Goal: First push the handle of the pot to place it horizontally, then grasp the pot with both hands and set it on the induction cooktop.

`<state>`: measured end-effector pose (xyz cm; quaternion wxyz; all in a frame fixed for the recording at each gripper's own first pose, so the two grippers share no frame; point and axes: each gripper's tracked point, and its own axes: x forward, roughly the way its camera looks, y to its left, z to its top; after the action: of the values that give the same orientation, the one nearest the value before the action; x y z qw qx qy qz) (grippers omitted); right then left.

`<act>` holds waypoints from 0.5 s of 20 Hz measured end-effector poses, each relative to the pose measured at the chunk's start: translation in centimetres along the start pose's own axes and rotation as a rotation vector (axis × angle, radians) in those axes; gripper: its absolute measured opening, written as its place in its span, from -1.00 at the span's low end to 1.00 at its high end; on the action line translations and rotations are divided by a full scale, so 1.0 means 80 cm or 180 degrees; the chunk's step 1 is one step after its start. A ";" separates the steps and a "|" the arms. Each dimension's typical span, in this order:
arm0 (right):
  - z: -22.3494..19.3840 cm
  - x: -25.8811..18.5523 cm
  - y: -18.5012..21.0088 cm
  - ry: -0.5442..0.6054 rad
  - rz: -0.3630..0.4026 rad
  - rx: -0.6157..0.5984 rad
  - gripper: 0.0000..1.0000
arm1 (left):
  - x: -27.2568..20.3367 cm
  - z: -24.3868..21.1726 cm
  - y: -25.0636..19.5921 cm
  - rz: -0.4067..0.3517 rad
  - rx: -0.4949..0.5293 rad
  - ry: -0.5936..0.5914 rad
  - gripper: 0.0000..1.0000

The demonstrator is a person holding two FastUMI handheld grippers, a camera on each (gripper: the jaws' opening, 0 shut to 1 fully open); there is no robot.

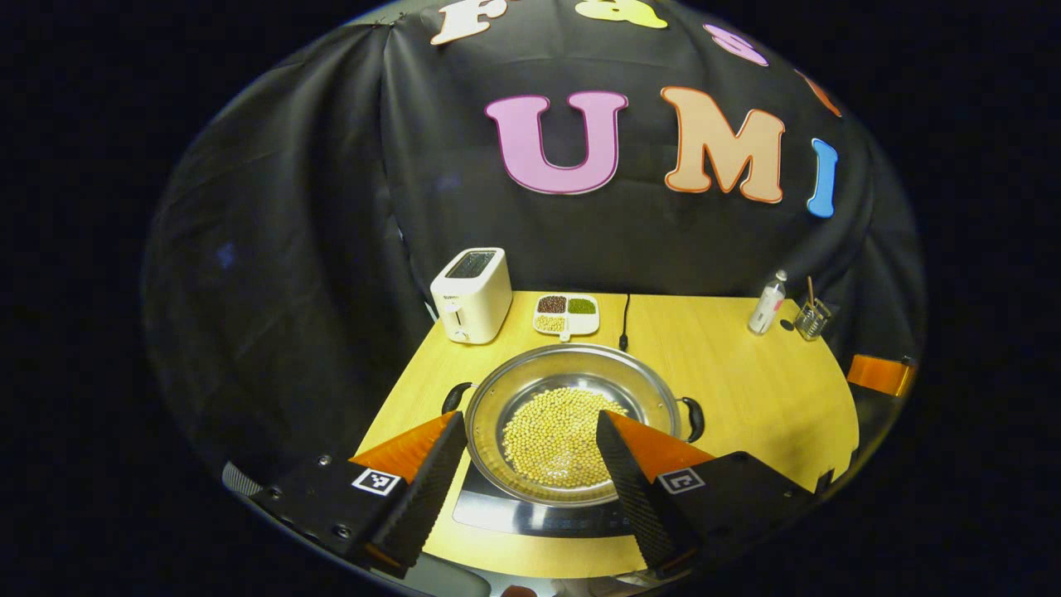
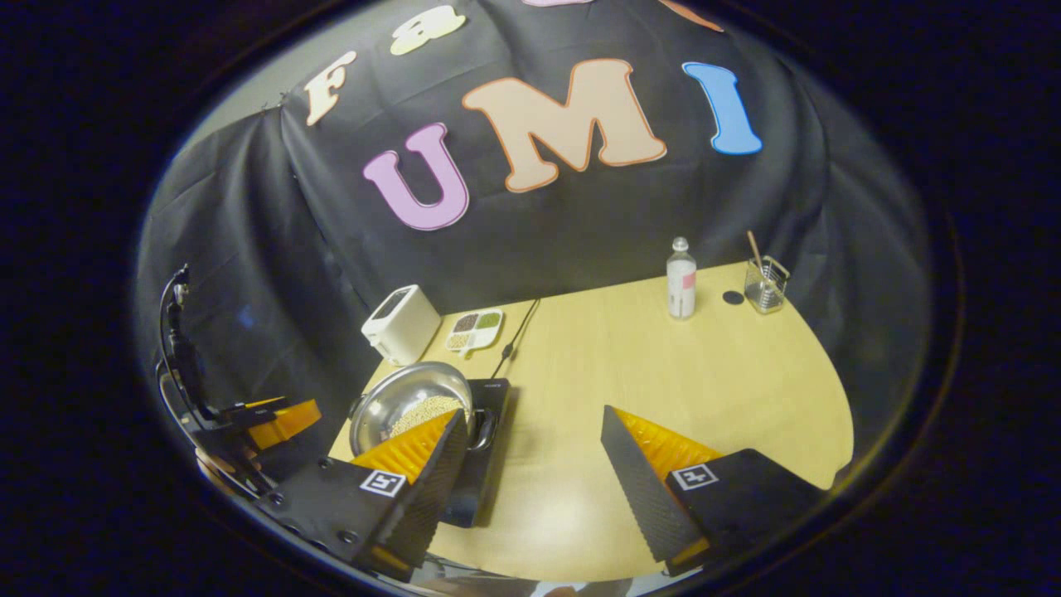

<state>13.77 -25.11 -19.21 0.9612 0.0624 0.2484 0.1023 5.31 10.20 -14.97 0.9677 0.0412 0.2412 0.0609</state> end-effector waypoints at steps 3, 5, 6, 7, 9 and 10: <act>0.040 -0.039 -0.024 -0.0279 0.0074 -0.0171 0.84 | -0.043 0.030 -0.032 0.0146 0.0066 -0.0311 0.93; 0.070 -0.068 -0.036 -0.0498 0.0101 -0.0313 0.99 | -0.076 0.049 -0.061 0.0188 0.0075 -0.0493 0.92; 0.082 -0.089 -0.041 -0.0597 0.0116 -0.0373 0.99 | -0.093 0.059 -0.078 0.0187 0.0061 -0.0596 0.92; 0.094 -0.106 -0.047 -0.0705 0.0141 -0.0432 0.99 | -0.108 0.070 -0.094 0.0192 0.0041 -0.0711 0.92; 0.120 -0.136 -0.061 -0.0948 0.0131 -0.0535 0.99 | -0.134 0.093 -0.117 0.0266 -0.0005 -0.1005 0.95; 0.126 -0.154 -0.067 -0.1050 0.0124 -0.0567 0.84 | -0.146 0.101 -0.123 0.0325 -0.0025 -0.1140 0.96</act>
<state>9.06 -33.79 -5.62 0.9885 -0.0022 0.0760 0.1309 -0.14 -1.52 -3.57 0.9910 0.0598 0.0625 0.1026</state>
